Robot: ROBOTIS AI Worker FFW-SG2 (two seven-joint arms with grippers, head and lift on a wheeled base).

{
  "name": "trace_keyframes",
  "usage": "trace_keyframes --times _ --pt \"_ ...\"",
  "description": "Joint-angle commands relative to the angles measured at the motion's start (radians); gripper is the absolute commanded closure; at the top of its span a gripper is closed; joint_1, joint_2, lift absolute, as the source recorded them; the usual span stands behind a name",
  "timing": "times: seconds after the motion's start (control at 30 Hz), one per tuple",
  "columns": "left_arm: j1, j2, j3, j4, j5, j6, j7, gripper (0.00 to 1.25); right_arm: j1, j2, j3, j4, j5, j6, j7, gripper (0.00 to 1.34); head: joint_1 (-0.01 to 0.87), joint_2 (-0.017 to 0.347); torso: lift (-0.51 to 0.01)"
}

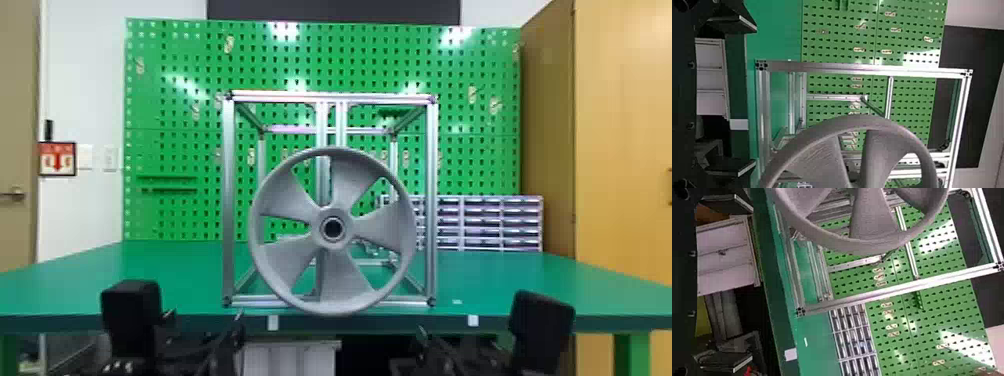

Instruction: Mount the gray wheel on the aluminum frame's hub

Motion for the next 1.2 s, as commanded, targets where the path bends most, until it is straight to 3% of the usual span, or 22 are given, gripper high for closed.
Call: trace_keyframes --times 0.0,0.43,0.77,1.17 --pt "0.056 0.011 0.009 0.000 -0.042 -0.051 -0.008 0.10 0.070 -0.010 0.005 0.003 0.069 -0.058 0.010 0.00 -0.005 0.006 -0.499" --pt "0.227 0.016 0.072 0.057 -0.145 -0.234 -0.068 0.11 0.231 -0.016 0.001 0.072 0.148 -0.244 0.060 0.00 -0.005 0.006 -0.499" --pt "0.305 -0.024 0.147 0.144 -0.209 -0.349 -0.164 0.11 0.325 -0.002 -0.015 0.130 0.250 -0.384 0.115 0.00 -0.005 0.006 -0.499" --pt "0.352 -0.057 0.167 0.256 -0.221 -0.525 -0.180 0.11 0.388 0.013 -0.035 0.230 0.305 -0.552 0.152 0.00 -0.005 0.006 -0.499"
